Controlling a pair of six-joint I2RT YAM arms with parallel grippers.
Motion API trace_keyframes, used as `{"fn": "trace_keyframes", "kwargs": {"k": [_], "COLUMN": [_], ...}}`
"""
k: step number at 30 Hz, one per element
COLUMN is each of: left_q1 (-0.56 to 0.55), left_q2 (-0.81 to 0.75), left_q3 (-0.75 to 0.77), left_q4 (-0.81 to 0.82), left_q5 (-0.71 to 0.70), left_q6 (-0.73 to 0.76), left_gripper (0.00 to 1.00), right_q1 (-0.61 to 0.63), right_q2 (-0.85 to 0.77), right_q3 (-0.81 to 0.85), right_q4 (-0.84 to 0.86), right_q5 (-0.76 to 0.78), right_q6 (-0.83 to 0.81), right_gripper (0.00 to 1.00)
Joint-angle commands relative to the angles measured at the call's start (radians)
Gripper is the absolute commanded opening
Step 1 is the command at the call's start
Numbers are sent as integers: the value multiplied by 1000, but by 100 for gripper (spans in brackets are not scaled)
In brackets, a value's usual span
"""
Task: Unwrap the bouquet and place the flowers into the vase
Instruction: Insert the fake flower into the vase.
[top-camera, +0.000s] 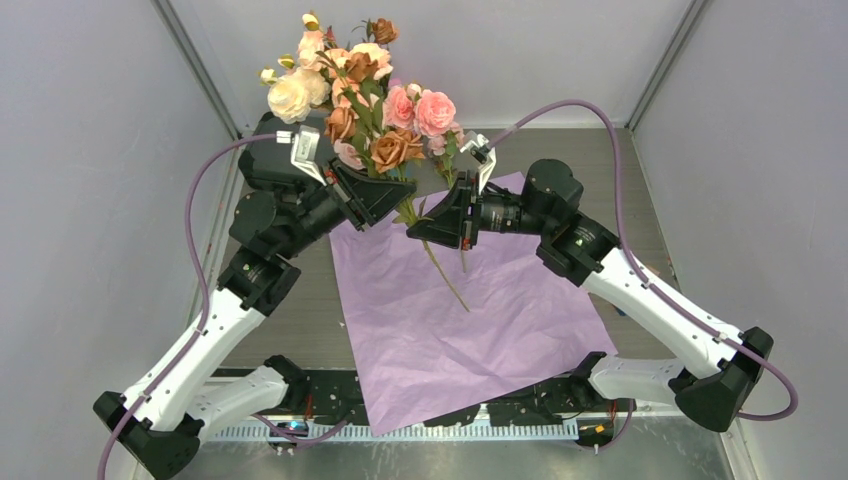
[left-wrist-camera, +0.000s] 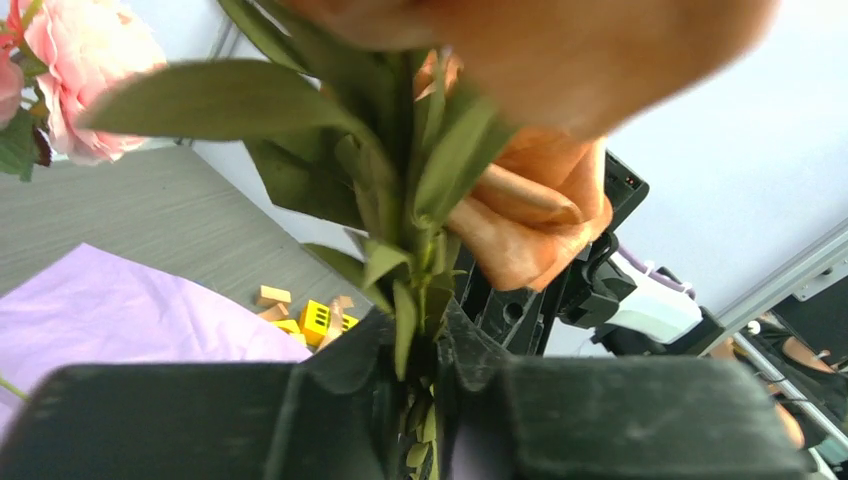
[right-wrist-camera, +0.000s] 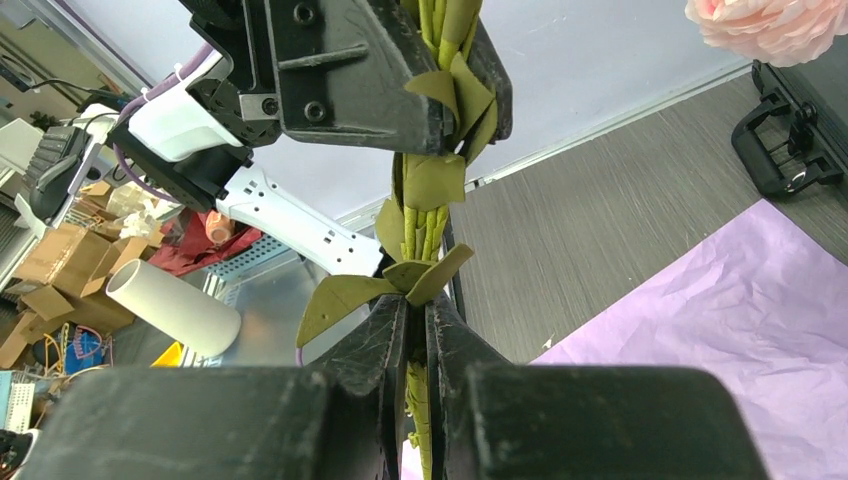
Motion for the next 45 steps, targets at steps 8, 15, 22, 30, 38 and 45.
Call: {"fn": "trace_keyframes", "kwargs": {"k": [8, 15, 22, 30, 38, 45], "left_q1": [-5, -5, -5, -5, -5, -4], "left_q2": [-14, 12, 50, 99, 219, 299], "left_q3": [3, 33, 80, 87, 137, 126], "left_q4": [38, 6, -45, 14, 161, 339], "left_q5": [3, 36, 101, 70, -49, -141], "left_q6": [15, 100, 413, 704, 911, 1038], "left_gripper": [0, 0, 0, 0, 0, 0], "right_q1": [5, 5, 5, -36, -350, -524], "right_q2": [-2, -17, -42, -128, -151, -173], "right_q3": [58, 54, 46, -46, -156, -228], "right_q4": [-42, -62, -145, -209, -181, -153], "right_q5": [21, 105, 231, 500, 408, 350], "right_q6": [-27, -43, -68, -89, 15, 46], "right_gripper": [0, 34, 76, 86, 87, 87]}}
